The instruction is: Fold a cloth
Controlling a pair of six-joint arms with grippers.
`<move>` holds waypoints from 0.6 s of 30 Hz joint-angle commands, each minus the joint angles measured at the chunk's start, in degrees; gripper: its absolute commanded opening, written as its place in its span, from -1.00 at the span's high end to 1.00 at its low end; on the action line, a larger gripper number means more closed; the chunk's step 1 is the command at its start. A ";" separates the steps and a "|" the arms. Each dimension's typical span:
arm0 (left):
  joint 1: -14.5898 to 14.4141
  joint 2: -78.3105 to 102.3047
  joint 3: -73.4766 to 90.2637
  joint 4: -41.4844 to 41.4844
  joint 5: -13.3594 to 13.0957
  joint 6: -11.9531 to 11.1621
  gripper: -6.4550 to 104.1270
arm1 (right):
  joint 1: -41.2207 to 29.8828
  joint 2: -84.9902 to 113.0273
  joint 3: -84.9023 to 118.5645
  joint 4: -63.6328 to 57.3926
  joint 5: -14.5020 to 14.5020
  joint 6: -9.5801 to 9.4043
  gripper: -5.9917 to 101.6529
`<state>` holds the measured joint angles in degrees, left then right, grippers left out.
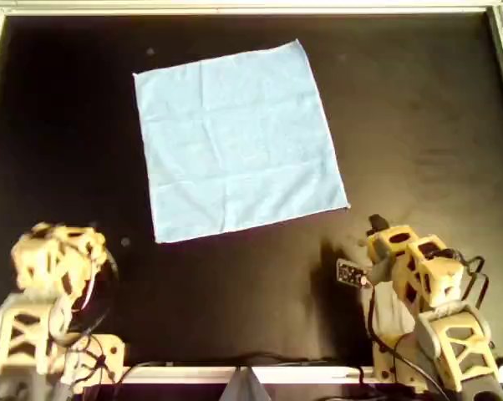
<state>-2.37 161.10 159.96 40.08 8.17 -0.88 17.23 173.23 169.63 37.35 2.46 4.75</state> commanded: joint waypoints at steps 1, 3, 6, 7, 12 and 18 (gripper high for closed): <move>-5.80 -21.27 -14.33 -1.23 0.26 -3.60 -0.51 | -0.26 -7.91 -6.33 -2.37 -0.97 -0.18 -0.67; -8.00 -33.75 -22.41 -1.23 0.26 -6.24 -0.52 | -0.62 -15.91 -10.90 -2.37 -1.05 0.26 -0.69; -10.46 -45.00 -30.32 -1.23 0.18 -7.65 -0.52 | -0.18 -29.27 -18.37 -2.29 -1.23 2.72 -0.69; -11.60 -46.23 -31.55 -1.23 0.18 -7.73 -0.53 | 0.00 -33.40 -20.74 -2.29 -1.23 3.43 -0.70; -18.81 -44.38 -30.23 -1.23 -0.62 -7.91 -0.73 | -0.09 -49.13 -30.06 -2.37 -3.43 3.87 -0.70; -21.88 -41.92 -27.77 -1.23 0.09 -7.91 -0.87 | -0.35 -61.35 -37.62 -2.72 -5.19 3.16 -0.70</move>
<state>-22.41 116.19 132.89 39.99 7.91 -8.53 16.96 114.79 138.08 36.83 -2.02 8.61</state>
